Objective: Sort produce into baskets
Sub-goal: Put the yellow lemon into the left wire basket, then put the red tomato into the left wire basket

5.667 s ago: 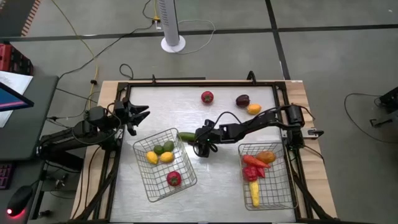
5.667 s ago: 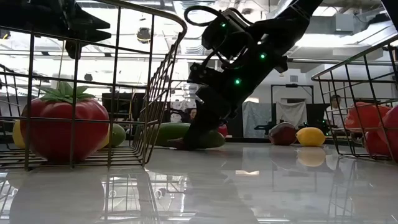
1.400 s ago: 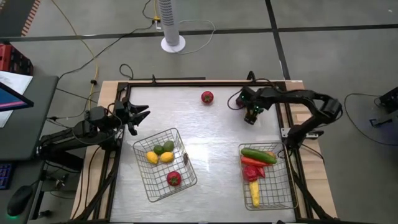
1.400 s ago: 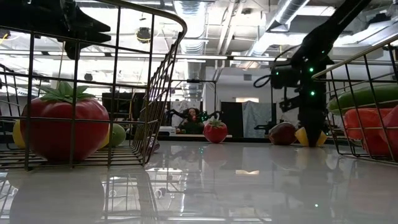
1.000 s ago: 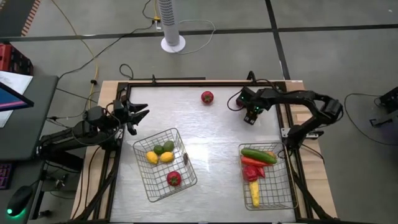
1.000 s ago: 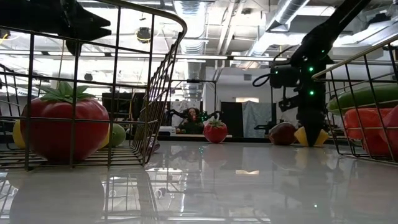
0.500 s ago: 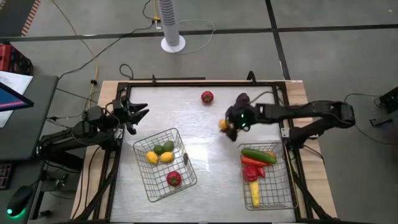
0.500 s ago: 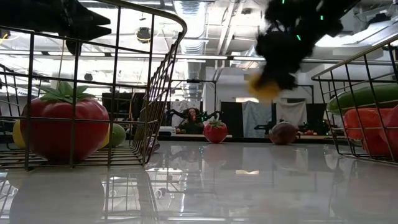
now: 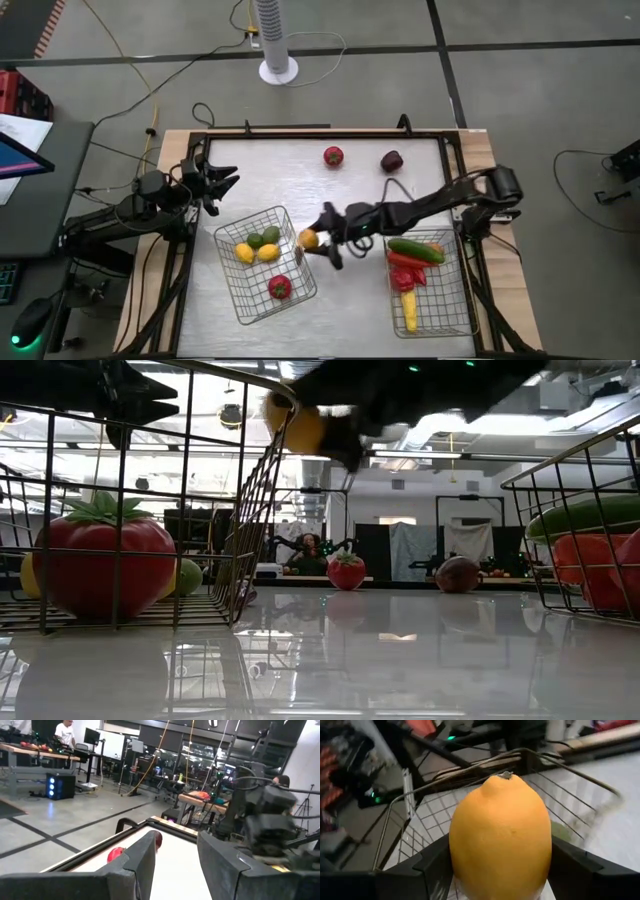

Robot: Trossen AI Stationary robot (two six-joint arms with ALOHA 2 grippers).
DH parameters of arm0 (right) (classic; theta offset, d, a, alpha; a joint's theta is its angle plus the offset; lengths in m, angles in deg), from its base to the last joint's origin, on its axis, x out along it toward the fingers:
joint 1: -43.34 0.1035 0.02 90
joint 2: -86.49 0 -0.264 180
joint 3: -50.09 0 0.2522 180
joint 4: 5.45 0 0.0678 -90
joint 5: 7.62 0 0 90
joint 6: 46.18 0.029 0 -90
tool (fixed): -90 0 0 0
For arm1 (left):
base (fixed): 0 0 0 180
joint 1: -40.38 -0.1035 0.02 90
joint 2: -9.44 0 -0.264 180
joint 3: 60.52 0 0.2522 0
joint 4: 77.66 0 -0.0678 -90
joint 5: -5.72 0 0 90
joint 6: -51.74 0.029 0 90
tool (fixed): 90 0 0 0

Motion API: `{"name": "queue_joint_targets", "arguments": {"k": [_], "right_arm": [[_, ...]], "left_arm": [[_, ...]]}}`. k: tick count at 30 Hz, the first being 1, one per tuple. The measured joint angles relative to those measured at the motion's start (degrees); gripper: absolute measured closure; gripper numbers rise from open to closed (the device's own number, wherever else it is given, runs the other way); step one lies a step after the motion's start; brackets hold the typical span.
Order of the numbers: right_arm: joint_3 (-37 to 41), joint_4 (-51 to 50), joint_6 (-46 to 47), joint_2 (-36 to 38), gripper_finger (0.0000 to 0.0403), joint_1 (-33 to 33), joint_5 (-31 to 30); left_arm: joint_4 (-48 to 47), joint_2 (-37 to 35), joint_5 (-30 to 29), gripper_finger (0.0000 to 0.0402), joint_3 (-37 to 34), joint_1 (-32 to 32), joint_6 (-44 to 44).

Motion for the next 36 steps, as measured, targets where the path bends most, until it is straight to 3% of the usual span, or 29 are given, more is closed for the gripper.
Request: {"name": "queue_joint_targets", "arguments": {"k": [6, 11, 19, 25, 32, 36], "right_arm": [[-11.9, -6.3, -9.7, -7.0, 0.0112, 2.6, 0.6], [-20.1, -12.8, -12.4, -11.5, 0.0107, 3.6, 2.5], [-30.9, -29.3, -15.2, -16.1, 0.0041, 2.5, 4.8], [-34.2, -40.3, -16.4, -13.3, 0.0022, -1.5, -1.8], [-34.3, -45.4, -22.2, -12.2, 0.0039, -9.2, -15.5], [-32.5, -47.3, -22.4, -12.2, 0.0051, -15.9, -17.7]], "left_arm": [[-0.2, 0.0, 0.1, 0.0269, 0.0, 0.0, 0.0], [-0.3, 0.0, 0.4, 0.0269, 0.0, 0.0, 0.0], [-0.4, 0.0, 0.4, 0.0269, 0.0, 0.0, 0.0], [-0.5, 0.0, 0.5, 0.0269, 0.0, 0.0, 0.0], [-0.7, 0.0, 0.5, 0.0269, 0.0, 0.0, 0.0], [-1.1, 0.0, 0.5, 0.0269, 0.0, 0.0, 0.0]]}}
